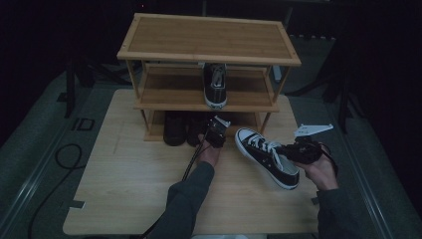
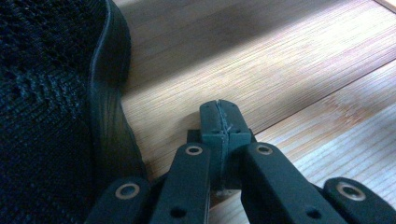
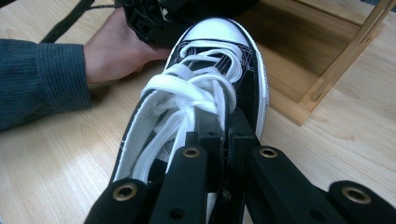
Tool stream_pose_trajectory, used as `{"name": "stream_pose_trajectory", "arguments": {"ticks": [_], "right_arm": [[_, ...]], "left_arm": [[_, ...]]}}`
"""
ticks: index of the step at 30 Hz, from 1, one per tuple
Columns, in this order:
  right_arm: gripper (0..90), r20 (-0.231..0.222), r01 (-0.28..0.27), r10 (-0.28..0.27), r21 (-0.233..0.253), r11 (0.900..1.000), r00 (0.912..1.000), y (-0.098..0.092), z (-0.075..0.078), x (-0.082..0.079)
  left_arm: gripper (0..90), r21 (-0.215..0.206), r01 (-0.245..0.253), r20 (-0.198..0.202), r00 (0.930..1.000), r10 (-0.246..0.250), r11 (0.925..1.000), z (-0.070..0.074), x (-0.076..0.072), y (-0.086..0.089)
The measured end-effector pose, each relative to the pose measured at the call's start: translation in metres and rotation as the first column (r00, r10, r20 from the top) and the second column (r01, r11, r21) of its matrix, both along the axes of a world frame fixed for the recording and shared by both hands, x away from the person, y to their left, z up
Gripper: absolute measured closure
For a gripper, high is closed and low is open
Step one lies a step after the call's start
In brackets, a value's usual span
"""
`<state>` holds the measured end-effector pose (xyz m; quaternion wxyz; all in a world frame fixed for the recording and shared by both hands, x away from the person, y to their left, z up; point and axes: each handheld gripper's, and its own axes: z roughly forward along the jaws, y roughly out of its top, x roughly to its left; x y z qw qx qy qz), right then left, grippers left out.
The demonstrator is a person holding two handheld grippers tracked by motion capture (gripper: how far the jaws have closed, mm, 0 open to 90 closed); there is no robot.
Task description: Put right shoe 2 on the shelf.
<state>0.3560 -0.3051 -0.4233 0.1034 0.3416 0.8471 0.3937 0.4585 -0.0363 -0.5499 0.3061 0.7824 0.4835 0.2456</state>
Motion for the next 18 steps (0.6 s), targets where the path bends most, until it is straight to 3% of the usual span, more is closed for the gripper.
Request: {"name": "stream_pose_trajectory", "arguments": {"ticks": [18], "right_arm": [[88.0, 0.013, -0.017, 0.016, 0.051, 0.999, 0.9998, -0.011, 0.021, 0.002]], "left_arm": [[90.0, -0.006, 0.001, -0.004, 1.0, -0.001, 1.0, 0.0, 0.0, -0.001]]}}
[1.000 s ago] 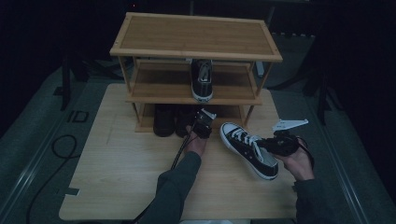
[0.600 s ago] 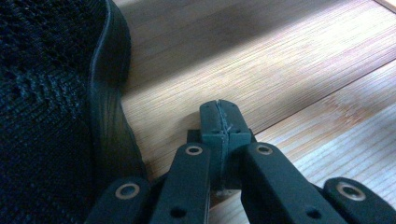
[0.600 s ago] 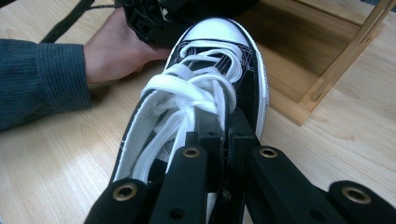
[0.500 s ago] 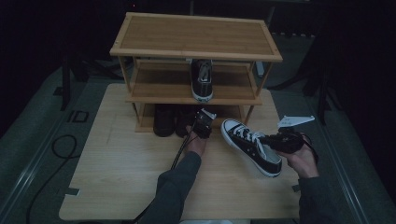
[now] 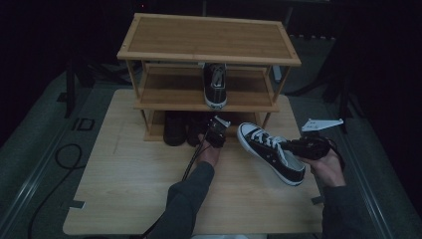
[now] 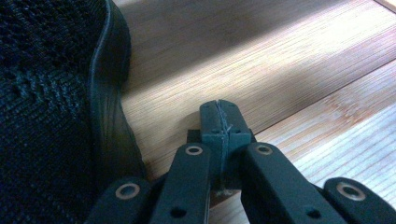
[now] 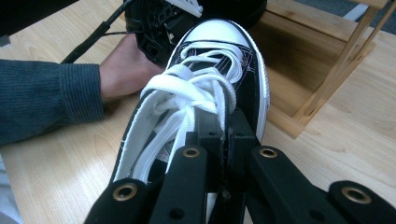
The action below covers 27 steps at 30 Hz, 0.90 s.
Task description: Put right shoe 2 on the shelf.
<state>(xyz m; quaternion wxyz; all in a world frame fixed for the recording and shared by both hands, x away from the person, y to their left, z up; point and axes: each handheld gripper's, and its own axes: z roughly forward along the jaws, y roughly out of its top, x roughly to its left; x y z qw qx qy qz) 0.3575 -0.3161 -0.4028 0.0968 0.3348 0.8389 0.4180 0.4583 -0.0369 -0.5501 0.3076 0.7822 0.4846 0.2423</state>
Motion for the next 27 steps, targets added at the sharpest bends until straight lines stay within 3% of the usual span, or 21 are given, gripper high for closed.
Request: {"name": "stream_pose_trajectory", "arguments": {"ticks": [12, 14, 27], "right_arm": [[88.1, 0.012, -0.017, 0.017, -0.003, 1.0, 0.9998, 0.0, 0.014, 0.002], [88.0, 0.012, -0.02, 0.02, -0.005, 1.0, 0.9997, 0.001, 0.015, 0.002], [88.1, 0.024, -0.035, 0.035, -0.009, 0.999, 0.9991, 0.004, 0.027, 0.004]], "left_arm": [[90.0, -0.016, -0.014, 0.013, 0.9998, 0.014, 0.9998, -0.001, 0.001, -0.001], [90.0, 0.001, -0.004, 0.005, 1.0, 0.004, 1.0, 0.0, 0.0, 0.0], [90.0, -0.003, -0.007, 0.007, 1.0, 0.007, 1.0, 0.0, 0.0, 0.0]]}}
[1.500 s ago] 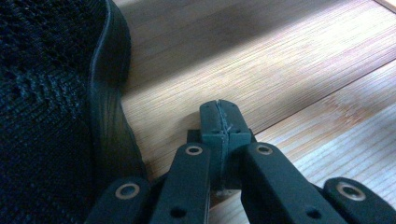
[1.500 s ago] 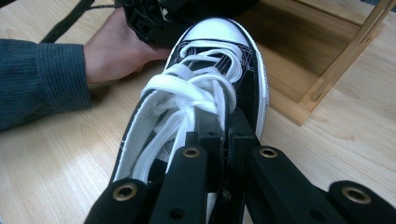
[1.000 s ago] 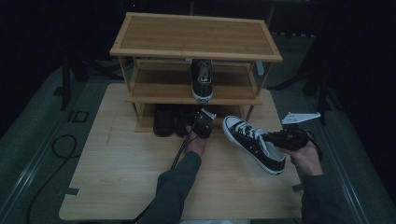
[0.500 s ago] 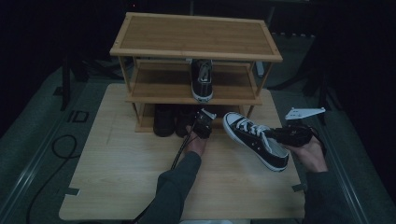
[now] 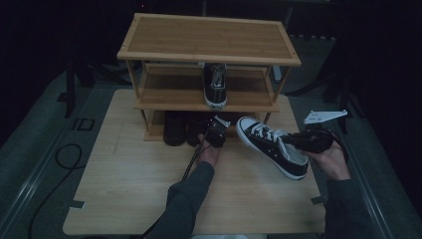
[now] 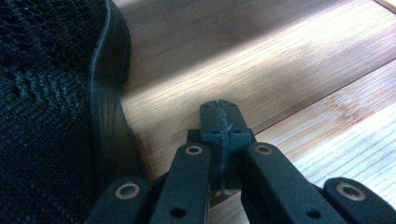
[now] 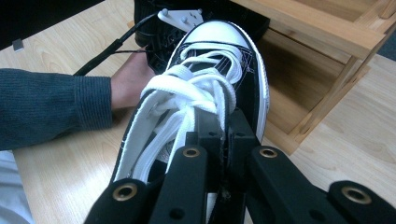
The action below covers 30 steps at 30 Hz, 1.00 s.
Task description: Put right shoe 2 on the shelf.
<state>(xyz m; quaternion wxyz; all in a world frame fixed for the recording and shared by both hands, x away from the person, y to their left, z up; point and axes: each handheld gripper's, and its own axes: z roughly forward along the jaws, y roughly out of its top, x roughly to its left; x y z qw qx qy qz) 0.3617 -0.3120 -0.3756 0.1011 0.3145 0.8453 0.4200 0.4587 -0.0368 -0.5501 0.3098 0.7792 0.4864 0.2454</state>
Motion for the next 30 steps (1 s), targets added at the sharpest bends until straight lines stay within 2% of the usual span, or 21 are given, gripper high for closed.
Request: {"name": "stream_pose_trajectory", "arguments": {"ticks": [3, 7, 16, 17, 21, 22, 24, 28, 30], "right_arm": [[88.0, 0.005, -0.002, 0.002, 0.001, 1.0, 1.0, 0.001, 0.002, 0.0], [88.0, 0.007, -0.006, 0.006, 0.003, 1.0, 1.0, 0.002, 0.005, 0.001], [88.0, 0.02, -0.016, 0.016, 0.0, 1.0, 0.9997, 0.005, 0.012, 0.0], [88.0, 0.023, -0.017, 0.017, -0.002, 1.0, 0.9996, 0.005, 0.013, 0.0], [88.0, 0.028, -0.026, 0.026, -0.003, 1.0, 0.9993, 0.007, 0.019, 0.0], [88.1, 0.032, -0.027, 0.027, -0.004, 1.0, 0.9991, 0.007, 0.02, 0.0], [88.0, 0.034, -0.028, 0.028, 0.001, 1.0, 0.999, 0.008, 0.023, -0.001], [88.0, 0.041, -0.033, 0.033, 0.008, 0.999, 0.9986, 0.009, 0.027, -0.001], [88.0, 0.047, -0.036, 0.035, 0.008, 0.999, 0.9983, 0.01, 0.03, -0.001]], "left_arm": [[90.0, -0.001, -0.004, 0.003, 1.0, 0.004, 1.0, 0.0, 0.0, 0.0], [90.0, 0.024, 0.008, -0.009, 0.9999, -0.008, 0.9997, 0.001, 0.0, 0.002], [90.0, -0.032, -0.026, 0.02, 0.9994, 0.027, 0.9991, -0.002, 0.0, -0.002], [90.0, 0.013, 0.006, -0.007, 1.0, -0.006, 0.9999, 0.001, 0.0, 0.001], [90.0, 0.029, 0.012, -0.013, 0.9998, -0.012, 0.9995, 0.001, 0.0, 0.002], [90.0, 0.008, 0.006, -0.005, 1.0, -0.006, 1.0, 0.0, 0.0, 0.0], [90.0, 0.007, 0.006, -0.006, 1.0, -0.006, 1.0, 0.0, 0.0, 0.001], [90.0, 0.035, 0.021, -0.021, 0.9996, -0.02, 0.9992, 0.002, 0.0, 0.003], [90.0, 0.026, 0.017, -0.017, 0.9997, -0.016, 0.9995, 0.002, 0.0, 0.002]]}}
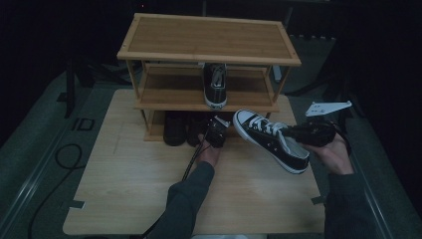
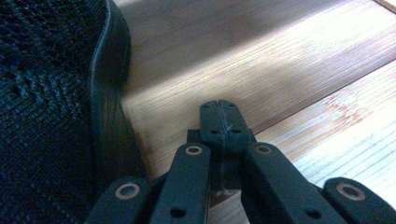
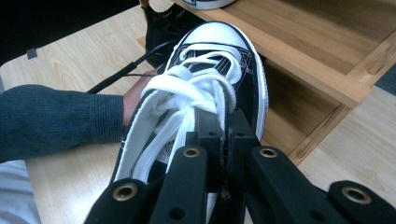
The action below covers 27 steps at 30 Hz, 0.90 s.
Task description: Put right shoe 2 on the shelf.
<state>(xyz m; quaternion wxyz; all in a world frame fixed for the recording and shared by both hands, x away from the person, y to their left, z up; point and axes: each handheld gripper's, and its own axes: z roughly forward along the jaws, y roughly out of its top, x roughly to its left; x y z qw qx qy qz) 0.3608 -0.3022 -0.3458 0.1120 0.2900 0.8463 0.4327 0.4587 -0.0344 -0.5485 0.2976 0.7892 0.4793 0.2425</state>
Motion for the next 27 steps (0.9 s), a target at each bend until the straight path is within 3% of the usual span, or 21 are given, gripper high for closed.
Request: {"name": "stream_pose_trajectory", "arguments": {"ticks": [16, 17, 21, 23, 24, 26, 27], "right_arm": [[88.0, 0.034, 0.002, -0.002, 0.019, 1.0, 0.9994, 0.008, 0.021, 0.008], [88.0, 0.033, 0.006, -0.006, 0.019, 1.0, 0.9995, 0.009, 0.023, 0.009], [87.9, 0.035, 0.023, -0.024, 0.026, 0.999, 0.9991, 0.012, 0.025, 0.016], [88.0, 0.033, 0.036, -0.037, 0.03, 0.999, 0.9988, 0.013, 0.025, 0.021], [88.0, 0.029, 0.044, -0.045, 0.03, 0.999, 0.9986, 0.014, 0.025, 0.023], [88.0, 0.025, 0.055, -0.056, 0.027, 0.998, 0.9981, 0.015, 0.024, 0.028], [88.0, 0.023, 0.063, -0.064, 0.024, 0.998, 0.9977, 0.016, 0.023, 0.03]], "left_arm": [[90.0, 0.021, -0.01, 0.003, 0.9999, 0.01, 0.9997, 0.0, 0.0, 0.0], [90.0, -0.011, -0.021, 0.015, 0.9997, 0.021, 0.9997, -0.001, 0.0, -0.002], [90.0, -0.013, -0.016, 0.01, 0.9998, 0.017, 0.9998, -0.001, 0.0, -0.001], [90.0, 0.029, -0.001, -0.006, 1.0, 0.001, 0.9996, 0.001, 0.0, 0.002], [90.0, 0.027, -0.007, -0.001, 1.0, 0.007, 0.9996, 0.001, 0.0, 0.001], [90.0, -0.021, -0.004, 0.01, 0.9999, 0.005, 0.9998, -0.001, 0.0, -0.002], [90.0, -0.019, -0.008, 0.011, 0.9999, 0.009, 0.9998, -0.001, 0.0, -0.002]]}}
